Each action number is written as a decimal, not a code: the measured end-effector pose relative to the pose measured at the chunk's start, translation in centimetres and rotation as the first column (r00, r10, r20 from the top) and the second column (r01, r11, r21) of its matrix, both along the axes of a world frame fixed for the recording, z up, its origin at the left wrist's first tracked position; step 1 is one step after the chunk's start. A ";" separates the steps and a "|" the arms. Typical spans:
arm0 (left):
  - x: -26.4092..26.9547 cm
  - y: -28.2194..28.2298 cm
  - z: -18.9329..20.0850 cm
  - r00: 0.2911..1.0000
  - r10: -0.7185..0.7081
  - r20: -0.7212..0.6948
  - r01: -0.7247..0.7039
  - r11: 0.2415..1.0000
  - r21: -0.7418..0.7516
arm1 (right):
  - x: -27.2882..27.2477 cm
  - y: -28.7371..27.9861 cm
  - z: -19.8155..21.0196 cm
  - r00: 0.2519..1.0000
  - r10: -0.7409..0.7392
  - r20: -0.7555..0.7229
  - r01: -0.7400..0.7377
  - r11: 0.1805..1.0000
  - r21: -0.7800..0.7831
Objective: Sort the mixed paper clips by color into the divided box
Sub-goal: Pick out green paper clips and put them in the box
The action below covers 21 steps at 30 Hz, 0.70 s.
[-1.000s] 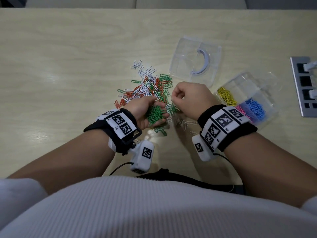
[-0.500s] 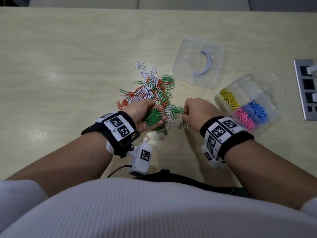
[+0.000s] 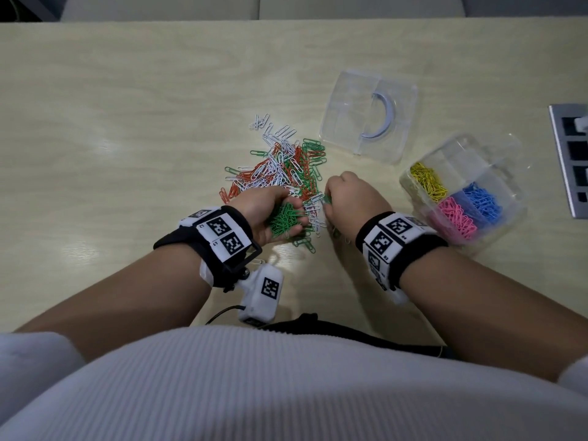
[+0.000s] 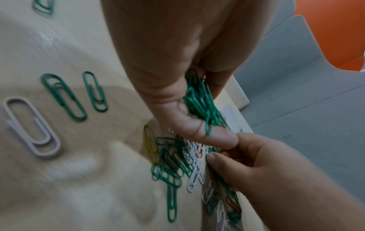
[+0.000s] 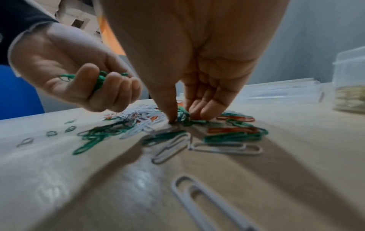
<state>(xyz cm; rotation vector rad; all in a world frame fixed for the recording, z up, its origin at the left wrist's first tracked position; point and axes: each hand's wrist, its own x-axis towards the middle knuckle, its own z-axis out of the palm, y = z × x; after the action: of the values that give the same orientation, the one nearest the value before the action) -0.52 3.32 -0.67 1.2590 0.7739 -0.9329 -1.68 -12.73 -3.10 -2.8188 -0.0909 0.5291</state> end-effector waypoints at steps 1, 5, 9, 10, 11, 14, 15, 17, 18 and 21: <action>0.0 0.0 0.0 1.000 0.000 -0.001 0.000 1.000 0.004 | 0.1 0.0 0.0 1.000 0.002 -0.012 -0.002 1.000 -0.015; 0.2 0.1 0.0 1.000 -0.004 -0.007 0.004 1.000 0.012 | 0.7 -0.5 0.5 0.995 0.001 -0.101 -0.005 0.999 -0.038; 0.3 -0.2 0.0 1.000 -0.018 0.000 0.018 1.000 0.009 | 0.9 -1.0 1.6 0.995 0.013 -0.098 -0.013 1.000 -0.003; 0.3 -0.3 0.0 1.000 -0.026 0.005 0.026 1.000 0.007 | 0.7 -1.0 2.0 0.998 0.005 -0.066 -0.001 0.998 0.062; 0.3 -0.5 0.1 0.999 -0.033 0.009 0.033 0.999 0.002 | 0.5 -0.9 2.6 1.000 0.007 -0.029 -0.003 0.989 0.147; 0.3 -1.3 0.3 0.998 -0.060 0.036 0.062 0.997 -0.047 | -0.2 0.3 4.3 0.996 0.076 0.041 -0.085 0.937 0.338; 0.2 -1.4 0.3 0.997 -0.067 0.045 0.070 0.995 -0.069 | -0.3 0.7 4.7 0.993 0.107 0.046 -0.117 0.929 0.352; -0.1 -1.9 0.4 0.996 -0.080 0.045 0.085 0.988 -0.128 | -0.5 0.5 5.0 0.992 0.124 0.026 -0.124 0.911 0.393; -0.2 -2.1 0.4 0.996 -0.086 0.037 0.091 0.983 -0.162 | -0.5 0.1 5.2 0.995 0.096 0.001 -0.086 0.891 0.447; -0.3 -2.2 0.4 0.998 -0.058 -0.011 0.055 0.984 -0.167 | -0.3 -1.8 5.2 0.996 -0.088 -0.003 0.078 0.861 0.503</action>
<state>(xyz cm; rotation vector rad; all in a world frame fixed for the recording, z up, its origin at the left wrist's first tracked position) -0.87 1.09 -0.27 1.1328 0.6607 -1.0333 -1.95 -14.54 2.11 -2.3017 -0.0945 0.3874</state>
